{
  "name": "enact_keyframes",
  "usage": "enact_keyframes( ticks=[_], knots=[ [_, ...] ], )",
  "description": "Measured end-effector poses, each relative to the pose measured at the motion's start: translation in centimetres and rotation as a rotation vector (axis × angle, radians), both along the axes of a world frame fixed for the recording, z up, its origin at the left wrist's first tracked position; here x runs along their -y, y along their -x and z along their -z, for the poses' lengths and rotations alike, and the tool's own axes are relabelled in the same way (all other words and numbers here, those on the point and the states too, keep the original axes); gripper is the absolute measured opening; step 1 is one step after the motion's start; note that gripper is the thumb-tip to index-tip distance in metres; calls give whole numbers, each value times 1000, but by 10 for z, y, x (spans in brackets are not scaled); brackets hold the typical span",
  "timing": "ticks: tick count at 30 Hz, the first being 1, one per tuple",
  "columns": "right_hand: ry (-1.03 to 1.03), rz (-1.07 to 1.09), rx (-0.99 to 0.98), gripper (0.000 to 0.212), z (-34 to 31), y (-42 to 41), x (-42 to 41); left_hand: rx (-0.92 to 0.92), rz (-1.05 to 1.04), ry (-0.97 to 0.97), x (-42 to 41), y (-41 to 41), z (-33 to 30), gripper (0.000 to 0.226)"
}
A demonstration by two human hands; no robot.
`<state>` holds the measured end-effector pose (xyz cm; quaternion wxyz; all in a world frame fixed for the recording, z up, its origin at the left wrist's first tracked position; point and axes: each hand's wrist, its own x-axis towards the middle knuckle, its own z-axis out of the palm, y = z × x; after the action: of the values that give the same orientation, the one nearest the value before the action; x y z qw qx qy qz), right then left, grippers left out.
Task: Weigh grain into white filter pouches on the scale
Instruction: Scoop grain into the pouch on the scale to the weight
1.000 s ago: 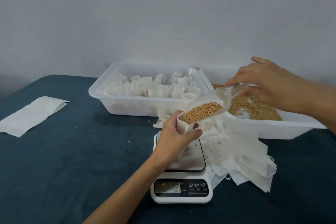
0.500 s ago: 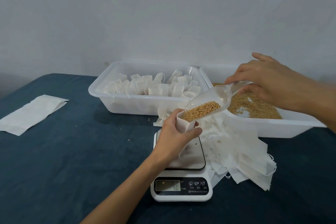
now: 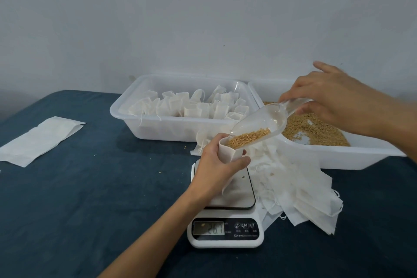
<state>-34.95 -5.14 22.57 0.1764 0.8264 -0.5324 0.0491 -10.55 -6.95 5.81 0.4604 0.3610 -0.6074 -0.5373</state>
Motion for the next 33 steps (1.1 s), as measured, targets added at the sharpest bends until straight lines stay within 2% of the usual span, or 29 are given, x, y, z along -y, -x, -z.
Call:
enact_keyframes(
  ticks=[8,14,33],
  knots=[
    [8,-1,-2,37,2,1,1,-2,-3,-11,0,0,0,46],
    [3,10,3,37,3,1,1,-19,2,-25,-1,-1,0,40],
    [17,21,8,37,6,1,3,-24,-4,-71,1,-7,-9,49]
  ],
)
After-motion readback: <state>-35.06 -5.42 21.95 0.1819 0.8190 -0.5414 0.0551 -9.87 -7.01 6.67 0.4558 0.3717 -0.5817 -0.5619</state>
